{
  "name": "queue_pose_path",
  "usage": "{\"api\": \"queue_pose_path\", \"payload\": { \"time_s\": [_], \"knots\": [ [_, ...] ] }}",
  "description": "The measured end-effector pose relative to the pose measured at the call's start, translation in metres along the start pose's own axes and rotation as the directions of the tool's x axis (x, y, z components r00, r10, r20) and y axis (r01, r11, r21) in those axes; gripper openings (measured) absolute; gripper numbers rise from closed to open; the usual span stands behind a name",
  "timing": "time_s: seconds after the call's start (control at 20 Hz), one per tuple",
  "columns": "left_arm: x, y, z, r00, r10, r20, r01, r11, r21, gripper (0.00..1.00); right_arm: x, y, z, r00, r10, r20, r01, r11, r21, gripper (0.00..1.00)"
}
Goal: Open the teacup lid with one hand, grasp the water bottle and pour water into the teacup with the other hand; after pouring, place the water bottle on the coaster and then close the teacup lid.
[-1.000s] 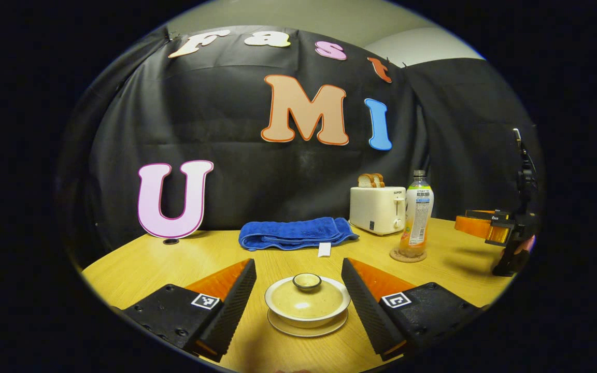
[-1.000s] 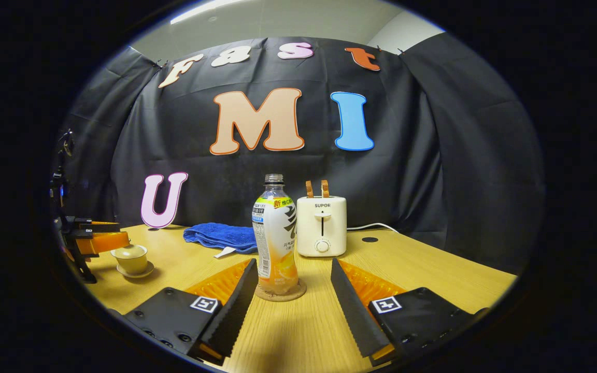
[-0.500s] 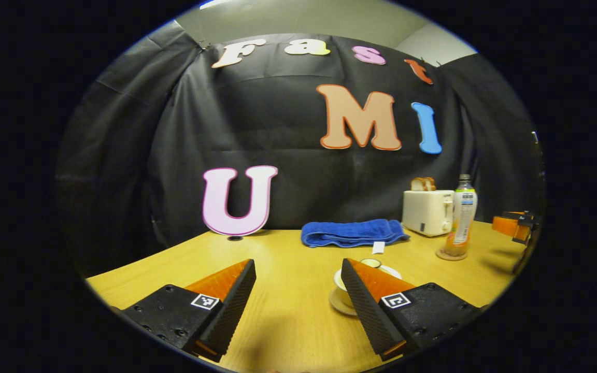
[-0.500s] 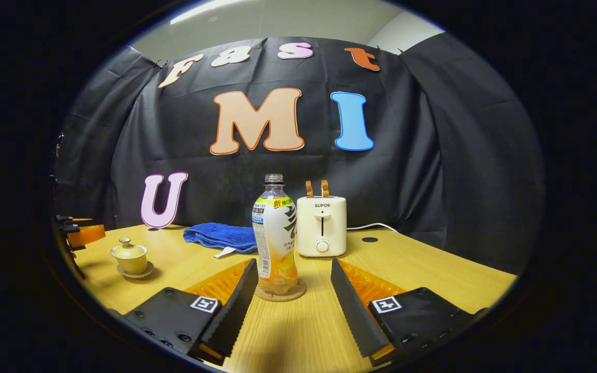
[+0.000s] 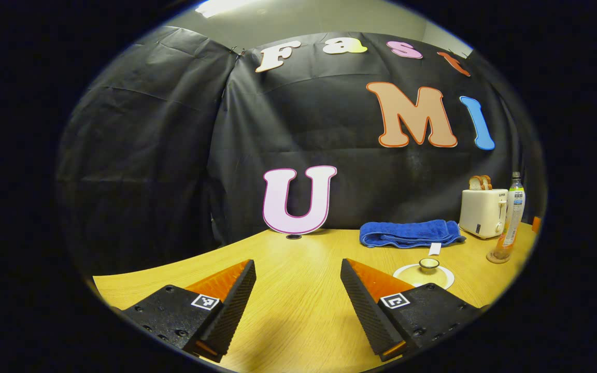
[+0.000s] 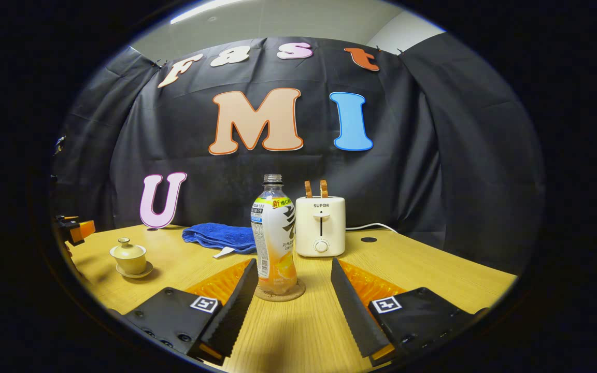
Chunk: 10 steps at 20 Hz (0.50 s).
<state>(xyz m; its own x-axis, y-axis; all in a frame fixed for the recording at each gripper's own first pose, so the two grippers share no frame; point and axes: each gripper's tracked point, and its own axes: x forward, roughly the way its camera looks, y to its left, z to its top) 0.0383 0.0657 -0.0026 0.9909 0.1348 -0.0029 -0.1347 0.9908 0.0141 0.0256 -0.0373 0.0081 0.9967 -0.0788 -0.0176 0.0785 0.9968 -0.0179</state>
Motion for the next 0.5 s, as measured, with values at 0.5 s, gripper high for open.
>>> {"api": "queue_pose_path", "payload": {
  "time_s": [0.5],
  "knots": [
    [-0.0002, -0.0006, -0.0013, 1.0, 0.003, 0.001, -0.003, 1.0, -0.001, 0.96, 0.0, -0.0004, -0.0007, 1.0, -0.002, 0.001, 0.002, 1.0, 0.0, 0.87]
  ]
}}
